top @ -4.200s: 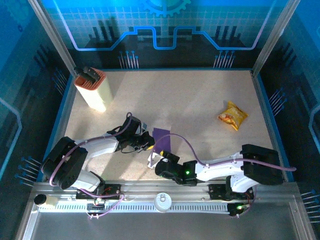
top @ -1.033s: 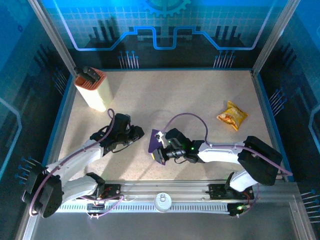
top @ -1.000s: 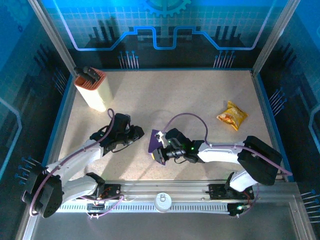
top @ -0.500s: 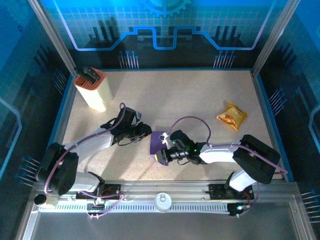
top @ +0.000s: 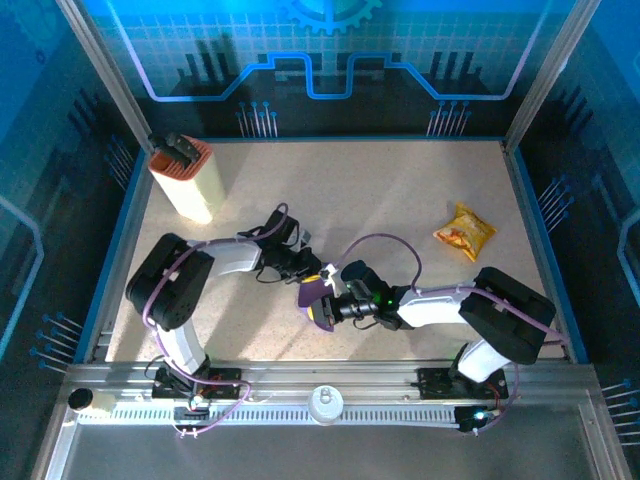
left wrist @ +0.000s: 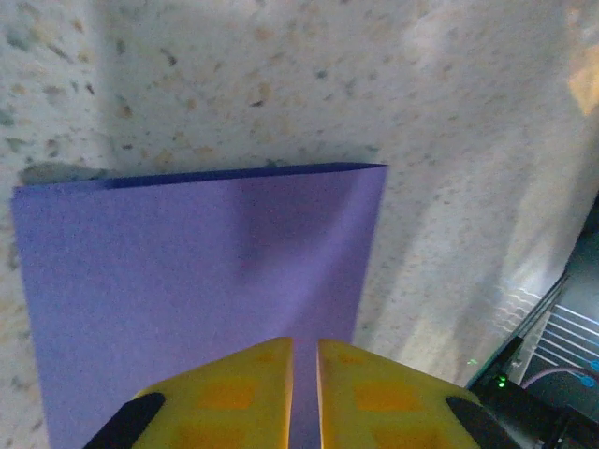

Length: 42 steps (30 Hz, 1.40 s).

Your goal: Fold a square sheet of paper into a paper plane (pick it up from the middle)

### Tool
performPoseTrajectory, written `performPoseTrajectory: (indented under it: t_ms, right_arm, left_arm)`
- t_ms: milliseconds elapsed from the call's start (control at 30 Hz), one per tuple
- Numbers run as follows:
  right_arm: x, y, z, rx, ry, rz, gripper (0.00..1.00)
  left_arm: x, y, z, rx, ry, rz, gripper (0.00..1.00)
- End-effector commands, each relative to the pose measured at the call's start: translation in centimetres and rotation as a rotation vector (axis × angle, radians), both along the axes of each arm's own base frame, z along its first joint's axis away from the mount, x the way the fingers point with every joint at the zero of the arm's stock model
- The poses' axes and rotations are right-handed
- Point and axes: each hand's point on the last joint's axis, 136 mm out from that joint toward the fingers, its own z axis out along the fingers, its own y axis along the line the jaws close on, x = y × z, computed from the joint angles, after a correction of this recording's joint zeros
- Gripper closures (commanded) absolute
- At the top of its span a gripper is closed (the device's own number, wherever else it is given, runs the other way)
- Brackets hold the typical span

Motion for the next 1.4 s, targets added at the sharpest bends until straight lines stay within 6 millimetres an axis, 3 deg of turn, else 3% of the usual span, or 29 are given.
performPoseTrajectory:
  t_ms: [0,200,400,733,1367]
  right_arm:
    - [0.3,0.0,-0.2,0.0,0.012,0.0,0.99]
    - [0.6,-0.2,-0.6,-0.022,0.014,-0.001,0.99]
    - [1.7,-1.7,-1.4,-0.09,0.018,-0.028,0.99]
    - [3.4,-3.5,-2.2,-0.251,-0.018,-0.076,0.99]
    - [4.2,-5.3,-2.7,-0.325,-0.025,-0.169,1.0]
  left_arm:
    - [-0.4,-0.7,-0.9,-0.016,0.016,-0.056,0.86]
    - [-1.4,0.1,-2.7,0.026,0.05,-0.059,0.86]
    - [-1.9,0.3,-3.2,0.038,0.069,-0.059,0.87]
    - [-1.8,0.3,-2.7,0.028,0.068,-0.034,0.88]
    - [-2.0,0.4,-1.8,0.028,0.059,-0.03,0.87]
